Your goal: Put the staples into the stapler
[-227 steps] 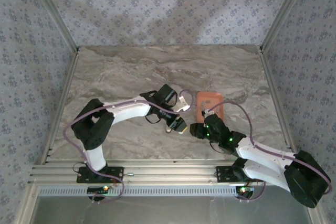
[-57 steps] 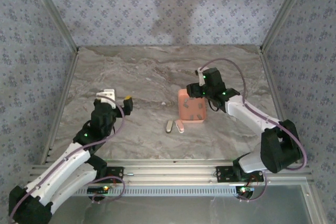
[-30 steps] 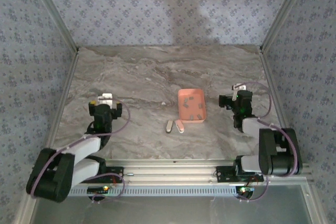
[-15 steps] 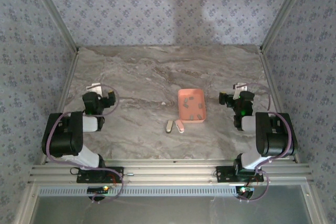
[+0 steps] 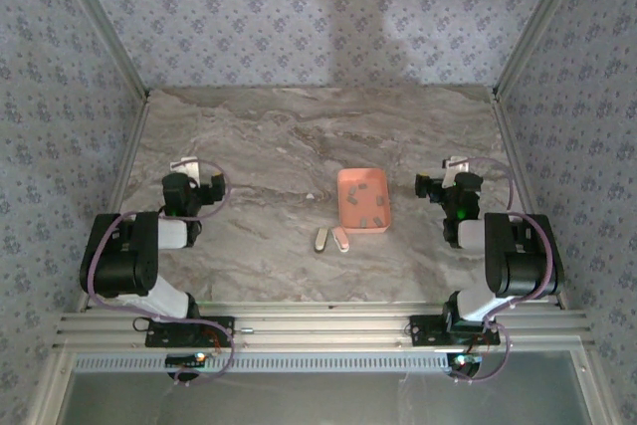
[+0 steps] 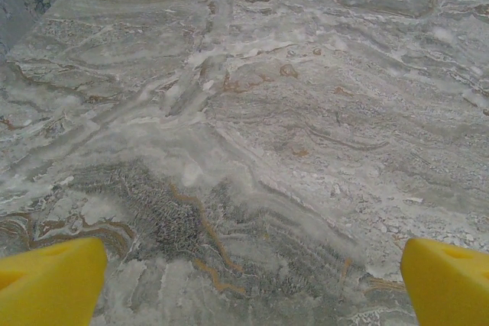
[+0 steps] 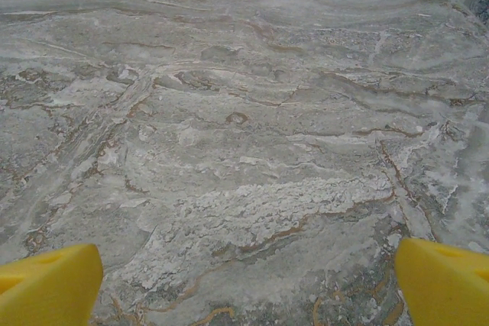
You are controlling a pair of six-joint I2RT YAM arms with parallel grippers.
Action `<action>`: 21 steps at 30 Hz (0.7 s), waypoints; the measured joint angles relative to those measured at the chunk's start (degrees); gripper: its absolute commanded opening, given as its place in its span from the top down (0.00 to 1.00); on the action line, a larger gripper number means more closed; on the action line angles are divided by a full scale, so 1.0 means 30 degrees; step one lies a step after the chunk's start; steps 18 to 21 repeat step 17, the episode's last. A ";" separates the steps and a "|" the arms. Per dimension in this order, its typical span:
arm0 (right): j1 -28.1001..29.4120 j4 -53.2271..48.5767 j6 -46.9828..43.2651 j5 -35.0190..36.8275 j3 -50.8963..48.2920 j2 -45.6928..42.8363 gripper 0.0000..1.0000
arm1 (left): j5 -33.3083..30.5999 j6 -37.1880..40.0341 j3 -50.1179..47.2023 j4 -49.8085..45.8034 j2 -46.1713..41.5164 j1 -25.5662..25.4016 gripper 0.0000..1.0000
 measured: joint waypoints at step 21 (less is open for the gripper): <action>0.0000 0.0000 0.0000 0.0000 0.0000 0.0000 0.00 | 0.0350 0.0000 0.0007 0.0000 0.0000 0.0153 0.01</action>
